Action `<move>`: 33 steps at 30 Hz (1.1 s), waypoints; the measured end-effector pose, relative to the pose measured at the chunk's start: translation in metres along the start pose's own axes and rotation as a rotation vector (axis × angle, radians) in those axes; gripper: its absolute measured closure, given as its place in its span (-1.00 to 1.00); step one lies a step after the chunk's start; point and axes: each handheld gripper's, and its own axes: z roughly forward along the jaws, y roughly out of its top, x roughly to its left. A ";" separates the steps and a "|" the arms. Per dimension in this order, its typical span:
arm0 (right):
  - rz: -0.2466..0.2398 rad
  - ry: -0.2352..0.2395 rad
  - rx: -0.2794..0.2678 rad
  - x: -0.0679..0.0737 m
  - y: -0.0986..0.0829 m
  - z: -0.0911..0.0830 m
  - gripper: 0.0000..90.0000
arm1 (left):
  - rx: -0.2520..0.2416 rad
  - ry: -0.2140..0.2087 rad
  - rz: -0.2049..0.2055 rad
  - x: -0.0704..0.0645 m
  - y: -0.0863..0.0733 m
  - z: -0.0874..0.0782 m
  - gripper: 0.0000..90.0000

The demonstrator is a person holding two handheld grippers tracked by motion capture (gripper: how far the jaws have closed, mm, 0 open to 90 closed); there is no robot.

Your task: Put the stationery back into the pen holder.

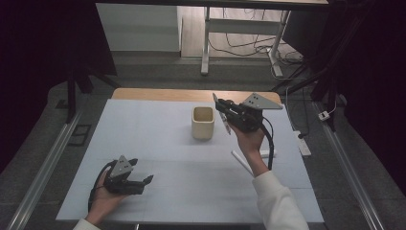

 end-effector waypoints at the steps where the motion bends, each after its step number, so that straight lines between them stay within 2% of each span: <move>1: 0.002 -0.001 0.004 -0.001 0.000 0.001 0.78 | 0.000 0.001 -0.001 0.000 0.000 0.000 -0.66; 6: 0.014 -0.012 0.014 -0.003 0.000 0.010 0.78 | 0.000 -0.001 -0.001 0.000 0.000 0.000 -0.66; 10: 0.007 -0.019 0.048 -0.004 -0.001 0.020 0.78 | 0.000 0.000 -0.002 0.000 0.000 0.000 -0.66; 16: 0.017 -0.019 0.059 -0.005 -0.001 0.032 0.78 | 0.003 0.000 0.001 0.001 0.000 0.001 -0.66; 27: 0.039 -0.010 0.043 -0.010 0.004 0.050 0.78 | -0.001 -0.001 -0.005 0.001 -0.001 0.000 -0.66; 33: 0.068 -0.042 0.010 -0.013 0.006 0.054 0.78 | 0.000 -0.003 -0.003 0.001 0.000 0.001 -0.66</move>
